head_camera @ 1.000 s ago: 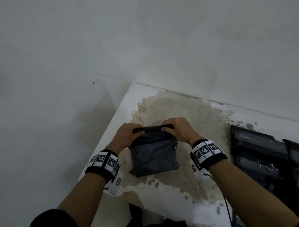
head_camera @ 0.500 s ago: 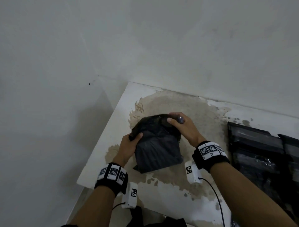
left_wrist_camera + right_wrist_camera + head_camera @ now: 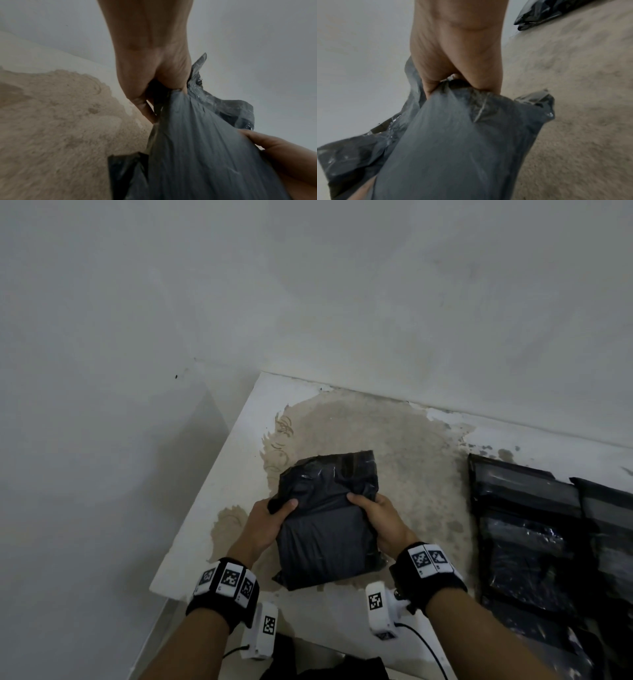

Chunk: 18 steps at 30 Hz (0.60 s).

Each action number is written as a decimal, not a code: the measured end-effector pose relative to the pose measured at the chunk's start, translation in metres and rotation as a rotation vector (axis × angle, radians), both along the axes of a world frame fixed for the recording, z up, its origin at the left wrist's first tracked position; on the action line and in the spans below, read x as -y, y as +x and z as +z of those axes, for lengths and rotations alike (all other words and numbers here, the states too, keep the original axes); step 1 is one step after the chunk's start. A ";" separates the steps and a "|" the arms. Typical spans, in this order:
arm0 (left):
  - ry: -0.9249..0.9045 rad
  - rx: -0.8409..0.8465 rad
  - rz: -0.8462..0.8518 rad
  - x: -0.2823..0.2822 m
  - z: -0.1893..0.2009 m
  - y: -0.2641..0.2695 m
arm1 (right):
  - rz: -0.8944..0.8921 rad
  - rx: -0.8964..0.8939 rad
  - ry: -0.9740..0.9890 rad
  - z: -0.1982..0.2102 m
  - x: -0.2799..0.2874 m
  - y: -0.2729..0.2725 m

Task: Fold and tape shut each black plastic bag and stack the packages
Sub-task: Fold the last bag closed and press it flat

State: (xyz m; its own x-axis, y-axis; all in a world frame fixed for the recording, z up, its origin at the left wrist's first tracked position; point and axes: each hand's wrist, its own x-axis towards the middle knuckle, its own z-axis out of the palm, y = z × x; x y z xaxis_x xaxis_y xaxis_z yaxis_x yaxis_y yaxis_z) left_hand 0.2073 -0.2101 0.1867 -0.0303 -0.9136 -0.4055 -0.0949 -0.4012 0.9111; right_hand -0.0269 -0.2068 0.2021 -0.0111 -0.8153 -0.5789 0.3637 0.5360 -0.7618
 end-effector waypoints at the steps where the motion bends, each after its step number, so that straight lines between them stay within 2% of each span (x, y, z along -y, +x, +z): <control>1: -0.002 0.000 -0.005 0.000 0.001 0.000 | -0.018 0.004 -0.008 0.000 -0.001 -0.001; 6: -0.005 -0.022 0.030 0.004 0.006 -0.007 | -0.081 0.011 -0.027 0.003 -0.006 -0.001; 12: -0.007 -0.070 0.234 0.020 0.008 -0.009 | -0.026 -0.007 -0.009 -0.008 -0.017 -0.004; 16: -0.107 0.068 0.168 0.027 0.013 -0.011 | 0.016 -0.013 0.005 -0.017 -0.029 -0.007; 18: -0.168 0.115 0.192 0.031 0.016 -0.014 | 0.032 0.007 0.000 -0.018 -0.032 -0.006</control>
